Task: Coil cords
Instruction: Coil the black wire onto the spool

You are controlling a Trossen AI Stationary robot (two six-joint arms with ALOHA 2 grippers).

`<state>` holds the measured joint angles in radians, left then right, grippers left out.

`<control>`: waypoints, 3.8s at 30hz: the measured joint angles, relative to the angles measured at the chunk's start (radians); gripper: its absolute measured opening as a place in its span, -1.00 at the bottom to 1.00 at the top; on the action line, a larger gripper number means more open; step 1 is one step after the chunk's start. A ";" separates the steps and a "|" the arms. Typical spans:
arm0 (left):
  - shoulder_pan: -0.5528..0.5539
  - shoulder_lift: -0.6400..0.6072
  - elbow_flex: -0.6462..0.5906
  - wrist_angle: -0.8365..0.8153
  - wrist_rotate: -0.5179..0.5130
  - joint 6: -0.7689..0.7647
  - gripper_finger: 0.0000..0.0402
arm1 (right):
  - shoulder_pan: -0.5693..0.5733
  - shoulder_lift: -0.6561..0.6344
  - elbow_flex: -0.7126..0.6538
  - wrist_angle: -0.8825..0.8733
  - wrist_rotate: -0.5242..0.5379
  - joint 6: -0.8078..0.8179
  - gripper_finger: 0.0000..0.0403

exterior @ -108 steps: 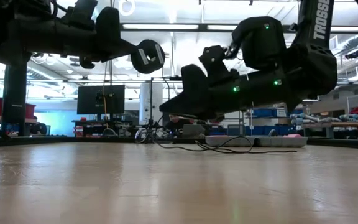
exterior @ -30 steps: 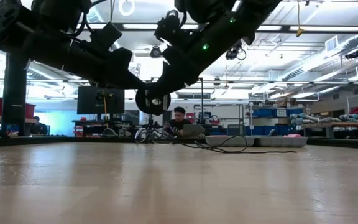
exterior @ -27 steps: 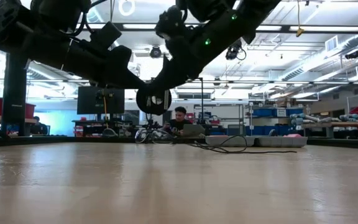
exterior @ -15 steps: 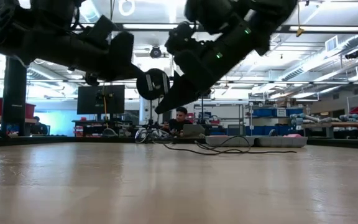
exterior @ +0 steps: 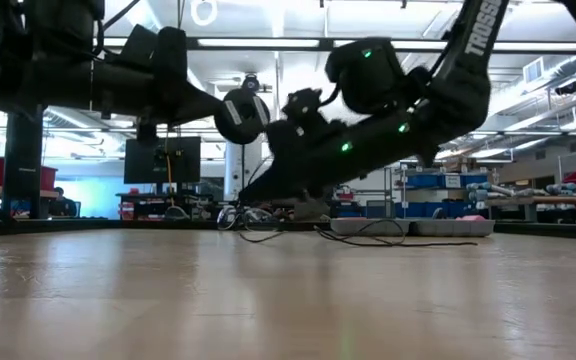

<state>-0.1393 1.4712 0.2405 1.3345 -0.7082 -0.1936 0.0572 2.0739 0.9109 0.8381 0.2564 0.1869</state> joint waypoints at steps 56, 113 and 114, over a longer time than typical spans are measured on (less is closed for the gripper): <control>-0.002 0.001 0.044 0.023 -0.056 0.208 -1.00 | 0.013 -0.240 0.089 -0.370 0.356 -0.139 -1.00; 0.007 0.274 0.322 -0.151 0.047 0.212 -1.00 | 0.183 -0.210 -0.094 -0.334 0.760 0.149 -1.00; 0.007 0.274 0.322 -0.152 0.048 0.212 -1.00 | 0.183 -0.209 -0.091 -0.332 0.750 0.147 -1.00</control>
<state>-0.1325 1.7454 0.5629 1.1828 -0.6603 0.0180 0.2405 1.8652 0.8200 0.5059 1.0064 0.3340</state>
